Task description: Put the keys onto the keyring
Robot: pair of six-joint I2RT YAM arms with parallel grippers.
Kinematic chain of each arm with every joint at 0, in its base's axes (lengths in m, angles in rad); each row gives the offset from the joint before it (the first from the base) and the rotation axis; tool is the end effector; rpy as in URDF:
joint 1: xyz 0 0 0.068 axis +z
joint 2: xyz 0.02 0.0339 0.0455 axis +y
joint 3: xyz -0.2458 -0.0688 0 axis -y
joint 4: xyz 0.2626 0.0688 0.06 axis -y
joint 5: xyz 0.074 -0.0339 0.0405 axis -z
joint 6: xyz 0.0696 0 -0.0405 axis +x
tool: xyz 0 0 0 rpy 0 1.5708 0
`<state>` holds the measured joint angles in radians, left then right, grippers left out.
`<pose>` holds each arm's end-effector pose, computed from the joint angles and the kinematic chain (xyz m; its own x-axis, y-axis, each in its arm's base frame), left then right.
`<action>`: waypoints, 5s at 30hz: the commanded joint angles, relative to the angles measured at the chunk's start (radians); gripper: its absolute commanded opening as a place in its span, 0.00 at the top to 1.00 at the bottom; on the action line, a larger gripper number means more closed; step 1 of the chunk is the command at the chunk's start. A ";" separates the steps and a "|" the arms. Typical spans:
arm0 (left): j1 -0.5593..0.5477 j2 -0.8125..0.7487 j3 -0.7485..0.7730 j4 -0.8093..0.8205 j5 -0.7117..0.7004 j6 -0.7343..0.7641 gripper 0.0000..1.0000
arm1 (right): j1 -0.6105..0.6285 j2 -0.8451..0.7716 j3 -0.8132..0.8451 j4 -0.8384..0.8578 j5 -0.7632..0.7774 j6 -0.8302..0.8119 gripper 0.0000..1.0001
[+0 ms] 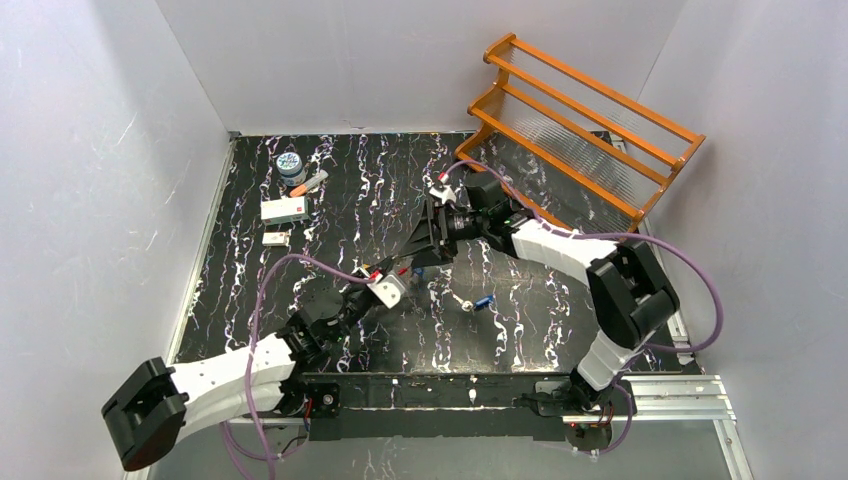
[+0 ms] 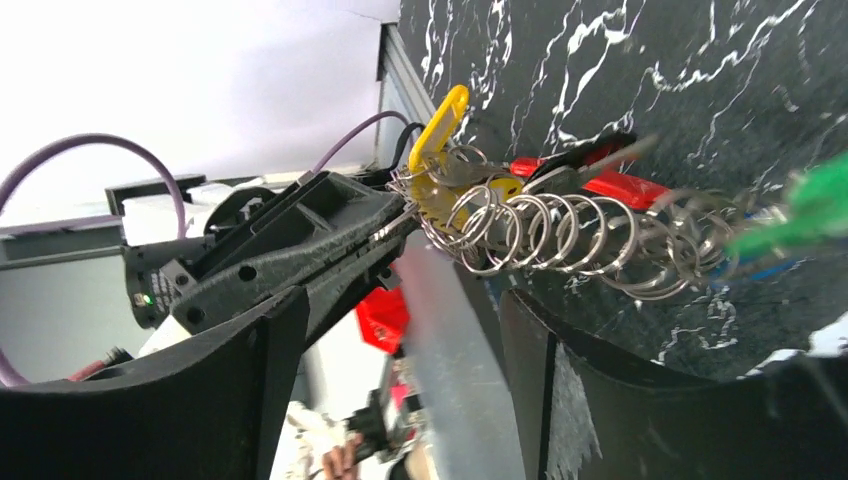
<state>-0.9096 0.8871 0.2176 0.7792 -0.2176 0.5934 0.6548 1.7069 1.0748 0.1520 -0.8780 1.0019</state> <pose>0.1648 -0.1873 0.2037 0.4130 0.3583 -0.8373 0.4921 0.6858 0.5362 0.2892 0.2896 0.1956 -0.9811 -0.0749 -0.1784 -0.1925 0.2860 0.9387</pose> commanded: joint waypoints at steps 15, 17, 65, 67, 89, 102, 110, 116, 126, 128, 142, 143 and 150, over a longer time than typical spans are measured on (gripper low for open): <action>-0.002 -0.220 0.110 -0.475 0.392 -0.181 1.00 | -0.021 -0.568 -0.468 0.588 -0.076 -1.122 0.18; -0.002 -0.232 0.106 -0.476 0.425 -0.169 1.00 | -0.013 -0.563 -0.471 0.562 -0.177 -1.223 0.23; -0.002 -0.259 0.132 -0.493 0.463 -0.155 0.92 | 0.187 -0.369 -0.419 0.351 0.118 -1.388 0.99; -0.002 -0.281 0.137 -0.516 0.422 -0.155 0.82 | 0.181 -0.369 -0.420 0.366 0.122 -1.349 0.99; -0.002 -0.246 0.027 -0.345 0.417 -0.235 0.59 | 0.143 -0.388 -0.541 0.714 0.069 -0.970 0.99; -0.002 -0.214 -0.043 -0.166 0.460 -0.291 0.74 | 0.143 -0.389 -0.532 0.692 0.057 -0.977 0.99; -0.002 -0.185 -0.041 -0.147 0.482 -0.291 0.88 | 0.143 -0.385 -0.526 0.692 0.052 -0.974 0.99; -0.002 -0.174 -0.038 -0.151 0.474 -0.289 1.00 | 0.143 -0.391 -0.521 0.672 0.055 -0.982 0.99; -0.002 -0.195 0.116 -0.499 0.441 -0.184 1.00 | 0.143 -0.460 -0.520 0.457 0.183 -1.174 0.49; -0.002 -0.187 0.167 -0.596 0.430 -0.165 1.00 | 0.142 -0.466 -0.497 0.379 0.193 -1.219 0.48; -0.002 -0.076 0.388 -0.942 0.379 -0.075 1.00 | 0.164 -0.366 -0.433 0.444 0.076 -1.194 0.55; -0.002 -0.071 0.392 -0.943 0.379 -0.075 1.00 | 0.170 -0.358 -0.428 0.452 0.066 -1.191 0.56; -0.003 -0.058 0.395 -0.932 0.396 -0.078 1.00 | 0.209 -0.306 -0.415 0.492 0.050 -1.174 0.58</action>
<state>-0.9073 0.8322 0.5697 -0.1490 0.1680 0.5056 0.8455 1.3804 0.6205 0.5644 -0.7963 -0.1898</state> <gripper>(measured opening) 0.009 0.424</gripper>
